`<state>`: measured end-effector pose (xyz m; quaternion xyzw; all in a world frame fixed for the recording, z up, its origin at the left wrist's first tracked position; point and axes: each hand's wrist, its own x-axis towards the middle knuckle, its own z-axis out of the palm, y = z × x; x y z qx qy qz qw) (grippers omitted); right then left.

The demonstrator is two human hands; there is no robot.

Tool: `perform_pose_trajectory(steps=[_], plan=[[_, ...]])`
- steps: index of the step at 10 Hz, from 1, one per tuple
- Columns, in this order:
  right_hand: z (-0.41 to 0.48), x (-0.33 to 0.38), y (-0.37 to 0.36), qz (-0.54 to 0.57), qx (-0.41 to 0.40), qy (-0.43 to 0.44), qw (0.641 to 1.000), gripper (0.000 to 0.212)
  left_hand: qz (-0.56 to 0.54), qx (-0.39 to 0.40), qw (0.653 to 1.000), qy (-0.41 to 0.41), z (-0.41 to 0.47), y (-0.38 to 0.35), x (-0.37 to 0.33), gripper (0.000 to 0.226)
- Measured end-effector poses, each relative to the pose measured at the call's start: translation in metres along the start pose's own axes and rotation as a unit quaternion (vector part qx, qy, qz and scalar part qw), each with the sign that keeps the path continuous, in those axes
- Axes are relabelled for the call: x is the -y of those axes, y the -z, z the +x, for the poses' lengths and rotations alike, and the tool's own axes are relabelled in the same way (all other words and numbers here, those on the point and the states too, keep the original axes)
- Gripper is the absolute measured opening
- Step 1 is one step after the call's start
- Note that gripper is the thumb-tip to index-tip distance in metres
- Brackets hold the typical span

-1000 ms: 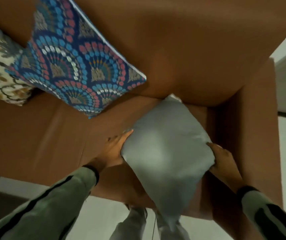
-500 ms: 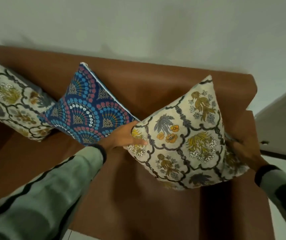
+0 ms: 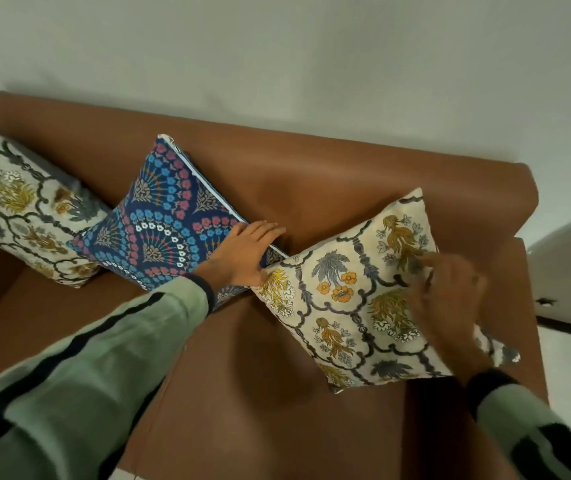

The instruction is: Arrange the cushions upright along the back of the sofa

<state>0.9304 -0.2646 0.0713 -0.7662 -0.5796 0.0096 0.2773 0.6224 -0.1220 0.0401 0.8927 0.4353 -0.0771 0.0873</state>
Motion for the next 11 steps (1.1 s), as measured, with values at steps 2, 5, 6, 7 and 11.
perform_pose_trajectory(steps=[2, 5, 6, 7, 11], plan=[[-0.018, 0.085, -0.085, -0.101, 0.241, 0.292, 0.920, 0.070, 0.159, 0.116, 0.980, 0.018, 0.003, -0.007, 0.015, 0.092], [-0.013, 0.044, -0.107, -0.199, 0.249, 0.264, 0.910, 0.088, 0.166, 0.092, 0.982, 0.018, -0.057, -0.004, 0.041, 0.051], [-0.011, 0.049, -0.109, -0.222, 0.271, 0.232, 0.908, 0.093, 0.163, 0.091, 0.982, 0.005, -0.073, 0.000, 0.046, 0.049], [-0.012, 0.055, -0.110, -0.232, 0.275, 0.227, 0.905, 0.089, 0.164, 0.078, 0.983, -0.001, -0.078, -0.009, 0.037, 0.051], [0.021, 0.135, -0.065, -0.160, 0.231, 0.287, 0.916, 0.057, 0.195, 0.037, 0.978, 0.071, -0.091, 0.033, 0.014, 0.077]])
